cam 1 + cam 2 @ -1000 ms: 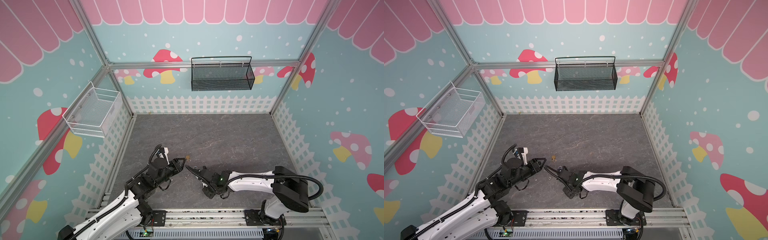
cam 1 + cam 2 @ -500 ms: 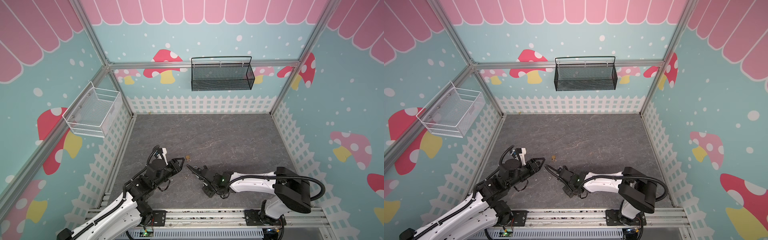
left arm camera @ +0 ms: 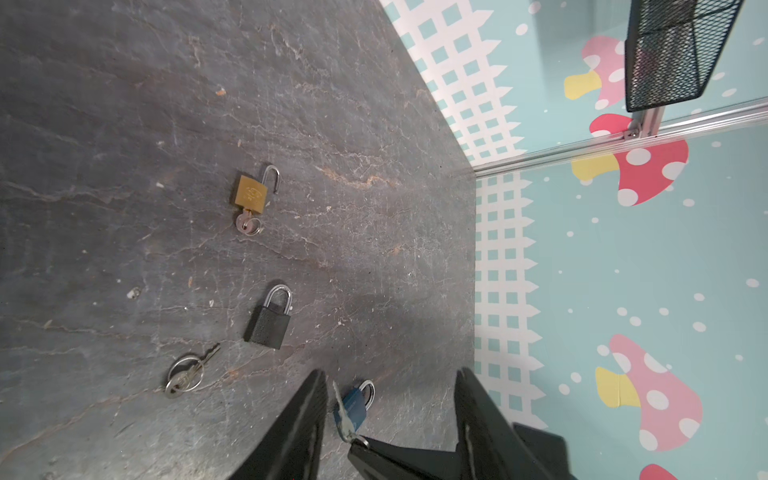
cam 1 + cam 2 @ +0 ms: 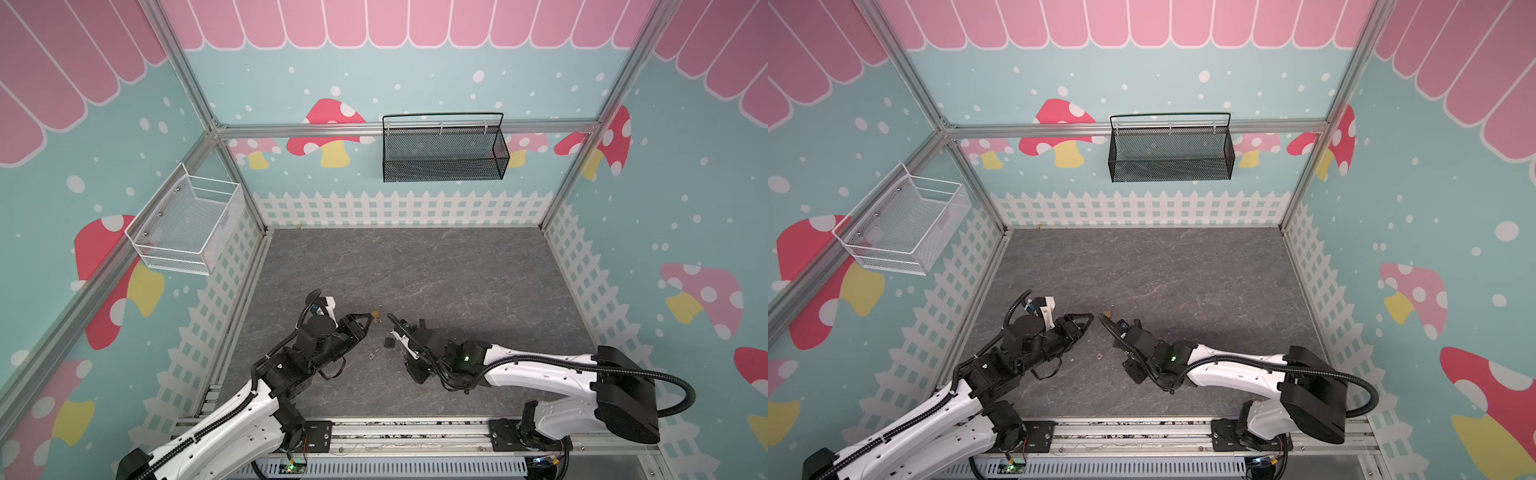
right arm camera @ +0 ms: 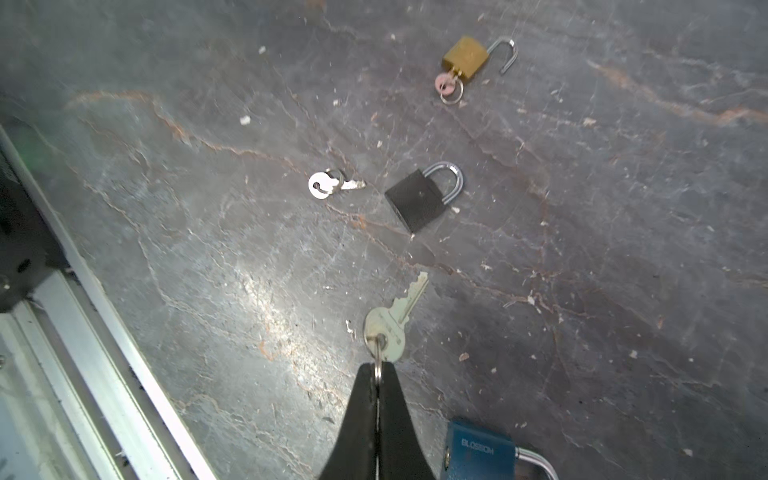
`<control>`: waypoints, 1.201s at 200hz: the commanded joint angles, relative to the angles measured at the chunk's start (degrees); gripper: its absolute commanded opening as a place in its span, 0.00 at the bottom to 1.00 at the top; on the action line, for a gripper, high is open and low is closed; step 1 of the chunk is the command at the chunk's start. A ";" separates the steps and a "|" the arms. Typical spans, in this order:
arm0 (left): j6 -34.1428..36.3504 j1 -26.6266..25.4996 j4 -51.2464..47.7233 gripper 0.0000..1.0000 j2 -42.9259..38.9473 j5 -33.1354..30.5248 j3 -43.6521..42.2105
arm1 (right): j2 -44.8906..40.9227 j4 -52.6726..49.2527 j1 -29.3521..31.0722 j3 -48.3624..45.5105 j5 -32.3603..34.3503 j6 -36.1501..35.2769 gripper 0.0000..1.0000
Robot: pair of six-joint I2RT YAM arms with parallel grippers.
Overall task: Unlock with the key
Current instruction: 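Close the right gripper on the silver key beside the blue padlock, then lift the silver key up off the table with the right gripper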
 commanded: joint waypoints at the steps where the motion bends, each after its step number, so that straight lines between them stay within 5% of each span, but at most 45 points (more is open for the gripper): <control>1: -4.72 0.32 3.37 0.50 1.95 2.33 3.21 | -2.55 2.03 -0.74 1.56 0.45 -0.62 0.00; 63: -10.02 -0.29 10.10 0.50 7.35 7.73 5.15 | -9.57 9.33 -1.82 -0.42 4.94 -6.16 0.00; 142: -23.91 -2.48 24.80 0.52 12.12 6.71 0.97 | -8.72 19.48 -2.92 0.25 4.43 -7.70 0.00; 240: -33.56 -2.57 28.01 0.65 11.62 3.00 -0.35 | -6.36 33.24 -2.94 -0.40 1.54 -10.41 0.00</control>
